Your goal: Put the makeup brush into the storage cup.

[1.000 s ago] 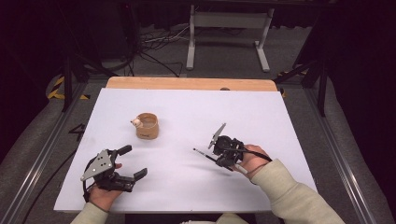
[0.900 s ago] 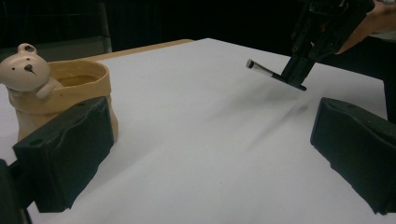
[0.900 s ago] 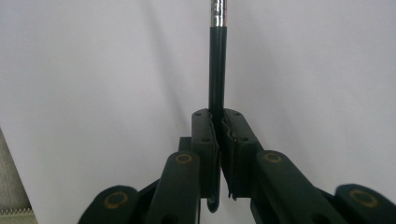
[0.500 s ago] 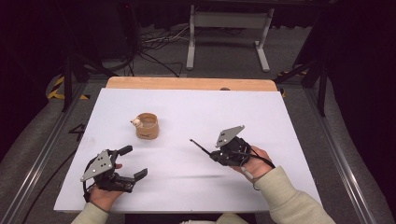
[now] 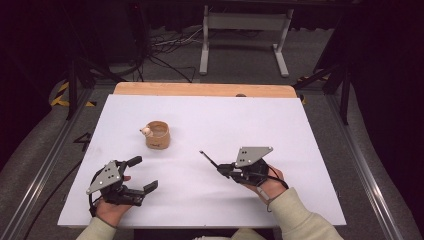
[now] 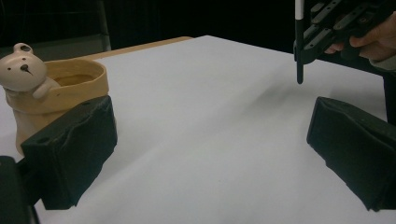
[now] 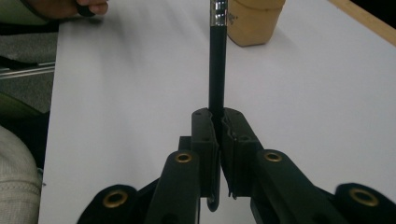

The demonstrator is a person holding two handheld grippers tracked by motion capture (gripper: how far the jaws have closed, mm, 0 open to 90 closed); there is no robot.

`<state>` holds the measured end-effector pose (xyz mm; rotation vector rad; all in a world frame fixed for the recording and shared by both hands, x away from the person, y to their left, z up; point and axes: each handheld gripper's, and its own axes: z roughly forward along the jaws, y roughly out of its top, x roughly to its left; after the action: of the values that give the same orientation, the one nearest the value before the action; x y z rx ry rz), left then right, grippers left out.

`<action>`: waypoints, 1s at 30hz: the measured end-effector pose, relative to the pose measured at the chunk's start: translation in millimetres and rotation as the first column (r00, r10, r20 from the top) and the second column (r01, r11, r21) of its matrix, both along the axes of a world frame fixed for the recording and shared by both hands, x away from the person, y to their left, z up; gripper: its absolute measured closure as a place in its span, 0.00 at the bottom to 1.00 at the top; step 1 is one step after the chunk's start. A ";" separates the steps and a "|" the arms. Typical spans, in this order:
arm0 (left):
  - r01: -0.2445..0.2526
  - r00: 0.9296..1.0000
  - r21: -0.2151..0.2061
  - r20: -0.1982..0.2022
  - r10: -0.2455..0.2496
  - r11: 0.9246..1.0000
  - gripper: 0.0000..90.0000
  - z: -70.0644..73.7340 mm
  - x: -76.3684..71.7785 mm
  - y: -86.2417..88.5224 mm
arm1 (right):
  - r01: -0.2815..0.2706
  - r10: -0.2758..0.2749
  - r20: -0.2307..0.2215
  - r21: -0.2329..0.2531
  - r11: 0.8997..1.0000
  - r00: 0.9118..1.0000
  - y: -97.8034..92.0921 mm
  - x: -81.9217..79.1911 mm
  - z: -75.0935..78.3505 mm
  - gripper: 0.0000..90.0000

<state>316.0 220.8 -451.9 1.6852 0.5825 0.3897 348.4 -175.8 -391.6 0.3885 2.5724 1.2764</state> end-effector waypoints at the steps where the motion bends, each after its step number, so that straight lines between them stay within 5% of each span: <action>1: 0.000 1.000 0.000 0.000 0.000 1.000 0.03 0.1 -0.1 0.0 | -0.006 0.006 0.012 0.023 1.000 1.000 -0.6 -1.2 -0.2 0.94; 10: 0.010 1.000 -0.006 0.001 -0.010 1.000 0.03 1.1 0.1 0.2 | -0.025 0.017 0.054 0.148 0.989 0.998 1.1 -8.9 -8.4 0.94; 20: 0.018 1.000 -0.009 -0.003 -0.018 1.000 0.03 2.1 -0.7 -1.6 | -0.004 -0.009 0.038 0.335 0.942 0.999 2.2 -14.2 -27.3 0.94; 30: 0.060 0.998 -0.029 0.007 -0.060 0.998 0.03 9.8 1.0 -10.5 | -0.018 -0.001 0.051 0.373 0.928 0.999 8.3 -16.7 -35.1 0.93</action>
<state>316.9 210.3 -442.1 1.6689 0.5295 0.3417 331.7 -167.5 -426.7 0.4069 2.2847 1.7599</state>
